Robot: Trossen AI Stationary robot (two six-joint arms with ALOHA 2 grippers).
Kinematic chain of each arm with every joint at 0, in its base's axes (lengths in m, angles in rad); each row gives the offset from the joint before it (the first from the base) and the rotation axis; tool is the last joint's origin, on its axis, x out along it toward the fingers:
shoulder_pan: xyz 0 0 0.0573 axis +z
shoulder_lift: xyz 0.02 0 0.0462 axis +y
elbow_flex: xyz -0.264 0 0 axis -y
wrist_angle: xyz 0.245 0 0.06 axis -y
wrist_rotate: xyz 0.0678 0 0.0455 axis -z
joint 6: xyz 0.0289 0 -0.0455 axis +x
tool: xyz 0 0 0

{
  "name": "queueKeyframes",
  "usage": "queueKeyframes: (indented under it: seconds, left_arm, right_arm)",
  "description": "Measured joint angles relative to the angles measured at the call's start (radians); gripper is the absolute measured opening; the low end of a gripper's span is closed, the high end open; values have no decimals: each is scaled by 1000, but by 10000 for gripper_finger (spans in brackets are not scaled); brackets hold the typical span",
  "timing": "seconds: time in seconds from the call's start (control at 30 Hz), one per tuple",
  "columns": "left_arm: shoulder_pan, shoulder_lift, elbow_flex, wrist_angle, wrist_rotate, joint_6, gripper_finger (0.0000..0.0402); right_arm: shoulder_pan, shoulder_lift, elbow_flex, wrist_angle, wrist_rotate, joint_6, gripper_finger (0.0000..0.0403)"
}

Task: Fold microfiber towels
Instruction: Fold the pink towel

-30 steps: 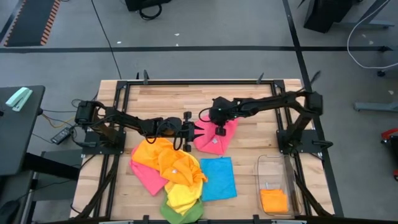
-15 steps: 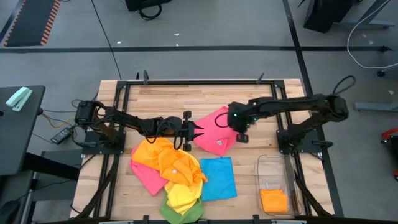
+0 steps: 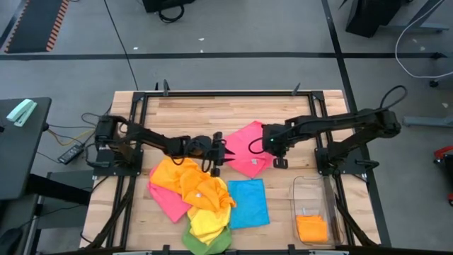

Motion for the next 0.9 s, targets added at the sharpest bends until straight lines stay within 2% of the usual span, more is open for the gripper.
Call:
queueKeyframes:
  seconds: [0.13, 0.37, 0.53, 0.63, 0.77, 0.9]
  left_arm:
    - [-16, 103, 116, -64, -4, -43, 107]
    - [-21, 272, 372, -295, 0, -63, 109]
    - [-1, 346, 516, -428, 11, -70, 138]
    - [9, 367, 560, -474, 49, -92, 168]
    - [26, 371, 564, -474, 170, -115, 205]
    - [38, 380, 564, -474, 183, -126, 223]
  right_arm:
    - [-1, 12, -45, 90, 26, 20, 42]
    - [0, 5, -143, 168, 23, 28, 42]
    - [0, 4, -185, 220, 23, 43, 42]
    - [0, 4, -191, 235, 23, 45, 42]
    - [4, 4, -192, 276, 24, 45, 42]
    - [20, 4, -192, 314, 23, 23, 42]
